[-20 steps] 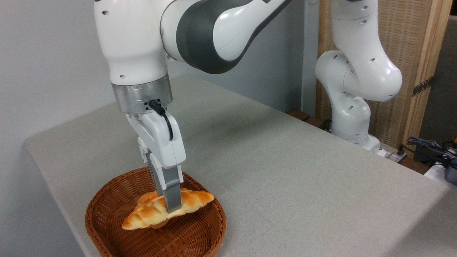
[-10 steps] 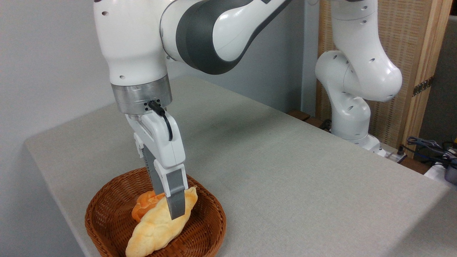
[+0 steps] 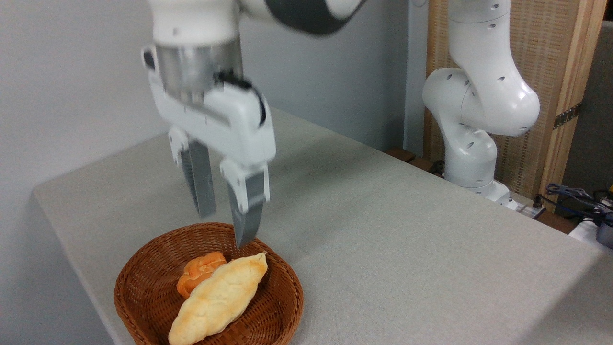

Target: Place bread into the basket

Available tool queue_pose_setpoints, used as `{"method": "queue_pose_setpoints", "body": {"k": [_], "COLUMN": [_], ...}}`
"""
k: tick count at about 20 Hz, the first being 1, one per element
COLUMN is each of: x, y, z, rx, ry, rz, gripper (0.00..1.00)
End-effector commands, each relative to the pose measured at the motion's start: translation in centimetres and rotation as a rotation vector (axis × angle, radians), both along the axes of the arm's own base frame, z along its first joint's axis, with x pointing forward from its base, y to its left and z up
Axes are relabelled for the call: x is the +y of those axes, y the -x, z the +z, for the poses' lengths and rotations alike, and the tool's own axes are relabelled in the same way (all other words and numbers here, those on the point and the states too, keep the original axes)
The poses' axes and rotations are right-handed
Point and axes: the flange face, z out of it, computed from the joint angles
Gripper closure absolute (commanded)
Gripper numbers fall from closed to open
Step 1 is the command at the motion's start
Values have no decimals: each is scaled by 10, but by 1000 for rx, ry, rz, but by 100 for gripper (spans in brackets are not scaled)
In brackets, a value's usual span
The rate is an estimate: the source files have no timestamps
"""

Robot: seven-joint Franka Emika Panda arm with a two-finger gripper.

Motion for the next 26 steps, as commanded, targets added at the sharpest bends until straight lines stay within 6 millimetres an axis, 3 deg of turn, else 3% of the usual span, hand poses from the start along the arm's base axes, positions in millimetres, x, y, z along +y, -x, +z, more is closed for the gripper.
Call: {"method": "queue_pose_setpoints", "body": {"k": [1, 5, 7, 9, 12, 21, 26], "x": [-12, -28, -42, -68, -76, -79, -68], "y": [36, 80, 84, 84, 83, 73, 66], "z": [44, 48, 44, 34, 17, 18, 24], "rx": [-29, 58, 71, 96, 128, 120, 108], "ry": [34, 51, 52, 51, 48, 17, 10], "rz": [5, -28, -27, -9, -15, -33, -27], "gripper": [0, 0, 0, 0, 0, 0, 0]}}
